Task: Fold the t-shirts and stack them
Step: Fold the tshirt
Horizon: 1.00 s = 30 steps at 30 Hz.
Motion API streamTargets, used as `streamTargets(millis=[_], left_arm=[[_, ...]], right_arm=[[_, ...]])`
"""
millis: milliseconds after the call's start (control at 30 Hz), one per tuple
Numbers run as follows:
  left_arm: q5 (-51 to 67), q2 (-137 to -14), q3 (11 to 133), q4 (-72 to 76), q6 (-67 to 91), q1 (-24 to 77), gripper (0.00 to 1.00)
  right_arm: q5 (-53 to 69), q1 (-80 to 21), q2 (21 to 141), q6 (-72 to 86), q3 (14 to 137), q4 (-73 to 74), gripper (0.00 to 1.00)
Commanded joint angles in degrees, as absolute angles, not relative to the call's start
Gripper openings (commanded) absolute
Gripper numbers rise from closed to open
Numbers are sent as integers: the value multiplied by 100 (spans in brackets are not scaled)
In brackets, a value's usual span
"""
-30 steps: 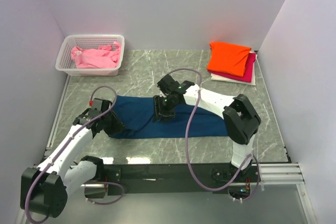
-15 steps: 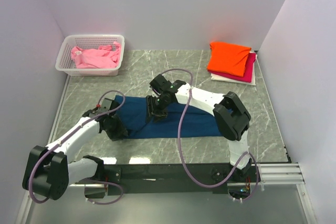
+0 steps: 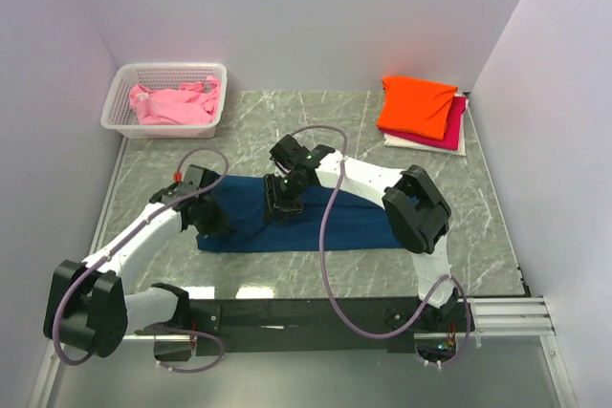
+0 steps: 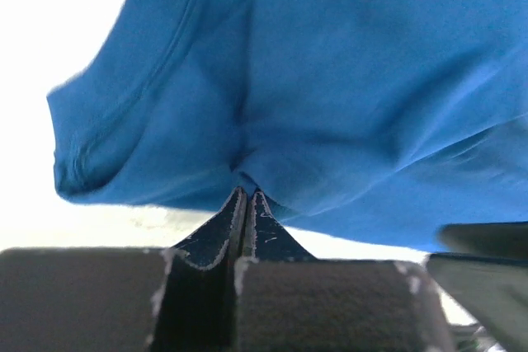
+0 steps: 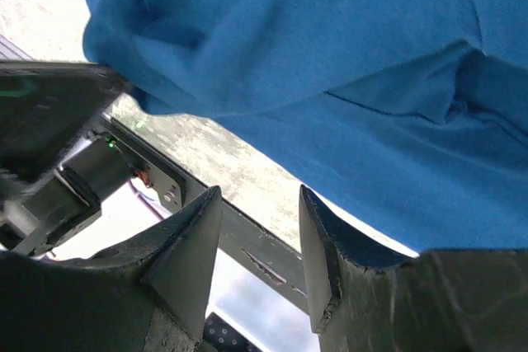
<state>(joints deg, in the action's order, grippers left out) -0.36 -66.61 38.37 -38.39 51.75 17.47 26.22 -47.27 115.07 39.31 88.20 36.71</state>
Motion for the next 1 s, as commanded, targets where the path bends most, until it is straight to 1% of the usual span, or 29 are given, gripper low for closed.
streamTargets(millis=[0, 167, 433, 633, 767, 967], left_arm=[[-439, -6802, 4437, -3639, 5019, 1635, 0], [-554, -7250, 4851, -3411, 4642, 1275, 0], [-115, -8128, 5229, -2936, 4114, 739, 0], [-44, -8692, 5695, -2804, 3850, 361, 0], [219, -9070, 6037, -2716, 3762, 185, 0], [580, -9492, 6249, -2531, 3832, 141, 0]], right_arm=[[2751, -4764, 11663, 3832, 9306, 3779, 49], [2628, -4799, 11935, 3709, 9694, 3999, 49], [2496, -4816, 12199, 3586, 10204, 4034, 49], [2417, -4922, 12445, 3604, 10502, 3981, 48], [2320, -4966, 12647, 3569, 10810, 4122, 48], [2048, -4992, 12709, 3612, 10644, 3789, 48]])
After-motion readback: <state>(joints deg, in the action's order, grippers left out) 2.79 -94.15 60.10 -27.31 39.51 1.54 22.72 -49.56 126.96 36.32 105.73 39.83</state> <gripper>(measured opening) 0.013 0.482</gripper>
